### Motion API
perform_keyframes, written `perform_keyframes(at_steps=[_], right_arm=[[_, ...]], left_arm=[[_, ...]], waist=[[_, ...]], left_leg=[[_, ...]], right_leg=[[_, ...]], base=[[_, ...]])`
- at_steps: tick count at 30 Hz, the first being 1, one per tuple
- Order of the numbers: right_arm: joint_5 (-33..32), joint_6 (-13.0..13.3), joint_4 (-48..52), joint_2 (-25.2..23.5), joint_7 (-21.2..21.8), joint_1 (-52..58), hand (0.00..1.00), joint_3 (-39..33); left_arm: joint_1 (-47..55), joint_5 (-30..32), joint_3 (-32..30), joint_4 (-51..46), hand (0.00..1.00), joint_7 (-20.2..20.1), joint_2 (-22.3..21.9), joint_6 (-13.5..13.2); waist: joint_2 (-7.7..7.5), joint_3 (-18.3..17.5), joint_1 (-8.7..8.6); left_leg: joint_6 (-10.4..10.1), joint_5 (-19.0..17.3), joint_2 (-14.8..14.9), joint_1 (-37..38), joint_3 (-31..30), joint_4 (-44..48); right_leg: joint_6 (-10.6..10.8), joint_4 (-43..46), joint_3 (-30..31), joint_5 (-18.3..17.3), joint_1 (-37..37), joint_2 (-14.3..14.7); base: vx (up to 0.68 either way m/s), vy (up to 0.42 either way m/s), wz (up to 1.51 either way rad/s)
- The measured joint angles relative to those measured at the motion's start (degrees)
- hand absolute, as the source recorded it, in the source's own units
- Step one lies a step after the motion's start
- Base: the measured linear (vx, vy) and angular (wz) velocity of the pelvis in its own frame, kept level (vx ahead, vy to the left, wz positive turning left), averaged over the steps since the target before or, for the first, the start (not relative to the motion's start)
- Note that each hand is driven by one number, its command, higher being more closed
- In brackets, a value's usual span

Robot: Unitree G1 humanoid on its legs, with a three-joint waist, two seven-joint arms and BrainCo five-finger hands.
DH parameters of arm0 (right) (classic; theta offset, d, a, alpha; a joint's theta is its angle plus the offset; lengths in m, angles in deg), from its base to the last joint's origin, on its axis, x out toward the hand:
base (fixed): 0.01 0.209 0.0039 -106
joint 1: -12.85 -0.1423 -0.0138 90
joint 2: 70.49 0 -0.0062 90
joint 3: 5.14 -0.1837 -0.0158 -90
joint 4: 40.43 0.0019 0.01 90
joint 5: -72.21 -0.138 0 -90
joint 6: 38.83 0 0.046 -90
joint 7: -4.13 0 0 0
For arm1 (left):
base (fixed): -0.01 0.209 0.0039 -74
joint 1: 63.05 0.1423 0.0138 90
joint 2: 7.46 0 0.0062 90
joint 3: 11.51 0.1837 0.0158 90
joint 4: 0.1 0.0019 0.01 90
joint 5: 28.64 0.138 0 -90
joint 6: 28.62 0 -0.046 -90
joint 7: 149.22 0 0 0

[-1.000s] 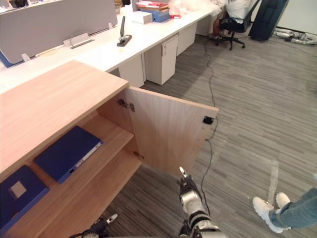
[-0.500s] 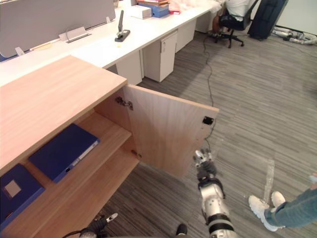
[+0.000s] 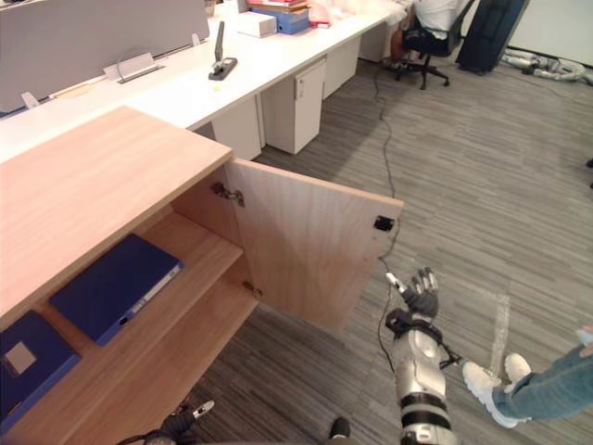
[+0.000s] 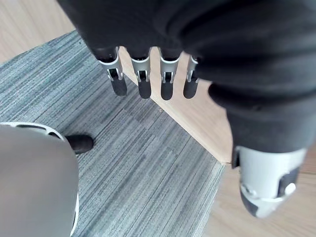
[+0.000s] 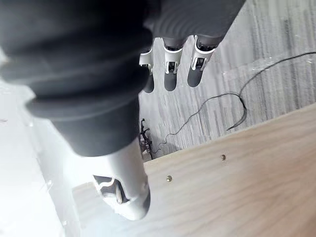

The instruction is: Walk over to the cabinet, pick up the folder, carry it to the office cabinet, place the folder inside the office cabinet, then close the office cabinet door

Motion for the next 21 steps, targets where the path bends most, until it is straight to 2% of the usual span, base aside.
perform_keyframes(at_steps=[5,10,21], right_arm=[[6.92,-0.88,-4.71,5.74,-0.23,-7.64,0.0,4.65],[9.87,-1.64,-12.33,8.5,0.2,-13.97,0.0,7.79],[0.71,-2.86,-26.6,11.04,2.41,-21.66,0.0,10.85]], left_arm=[[0.72,0.07,-0.72,0.03,0.0,0.86,0.64,-0.46],[2.15,0.05,-0.88,0.17,0.0,1.1,1.19,-0.61],[5.57,-1.39,0.59,0.38,0.0,0.85,1.88,-0.66]], waist=[[0.0,0.0,0.18],[-0.02,0.02,1.02],[-0.11,0.61,1.77]], left_leg=[[0.1,0.09,-0.07,-0.13,-0.32,0.04],[0.26,0.24,-0.18,-0.4,-1.2,0.04],[0.52,0.8,-0.69,-1.1,-2.37,0.03]], right_leg=[[-0.01,0.0,-0.26,0.0,0.05,-0.09],[-0.01,0.28,-1.03,0.01,0.08,-0.28],[-0.04,0.31,-1.86,0.0,0.38,-0.84]], base=[[0.0,0.0,0.02],[0.0,0.013,0.09],[-0.01,0.018,0.05]])
